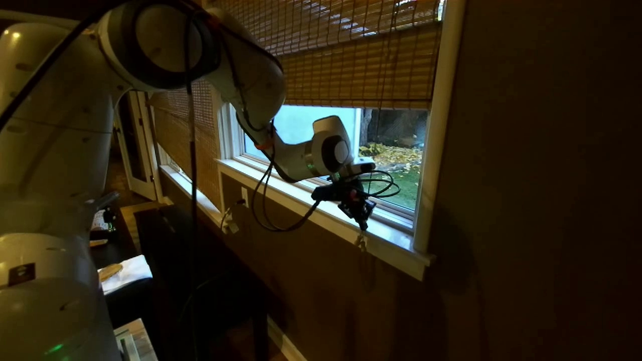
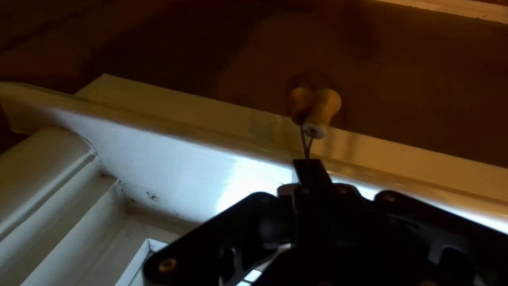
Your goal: Pull the white cord on the right side of the window
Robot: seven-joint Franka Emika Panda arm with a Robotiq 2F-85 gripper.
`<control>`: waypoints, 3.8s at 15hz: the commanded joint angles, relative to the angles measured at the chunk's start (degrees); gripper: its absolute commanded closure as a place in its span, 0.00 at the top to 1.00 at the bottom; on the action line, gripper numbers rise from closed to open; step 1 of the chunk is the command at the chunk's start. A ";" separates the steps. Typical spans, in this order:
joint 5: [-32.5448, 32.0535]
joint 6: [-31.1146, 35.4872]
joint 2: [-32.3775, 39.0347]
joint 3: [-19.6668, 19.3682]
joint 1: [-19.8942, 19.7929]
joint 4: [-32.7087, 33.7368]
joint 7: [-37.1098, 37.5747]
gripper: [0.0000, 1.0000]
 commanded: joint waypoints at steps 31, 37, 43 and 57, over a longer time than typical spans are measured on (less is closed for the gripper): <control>25.54 -3.82 1.43 -0.30 -11.37 -14.56 -19.08 1.00; 31.31 7.73 -17.53 -1.88 -11.89 -26.46 -21.02 1.00; 30.42 15.06 -37.44 -3.23 -9.50 -33.97 -17.53 1.00; 29.16 19.45 -35.97 -3.46 -8.02 -26.13 -16.82 1.00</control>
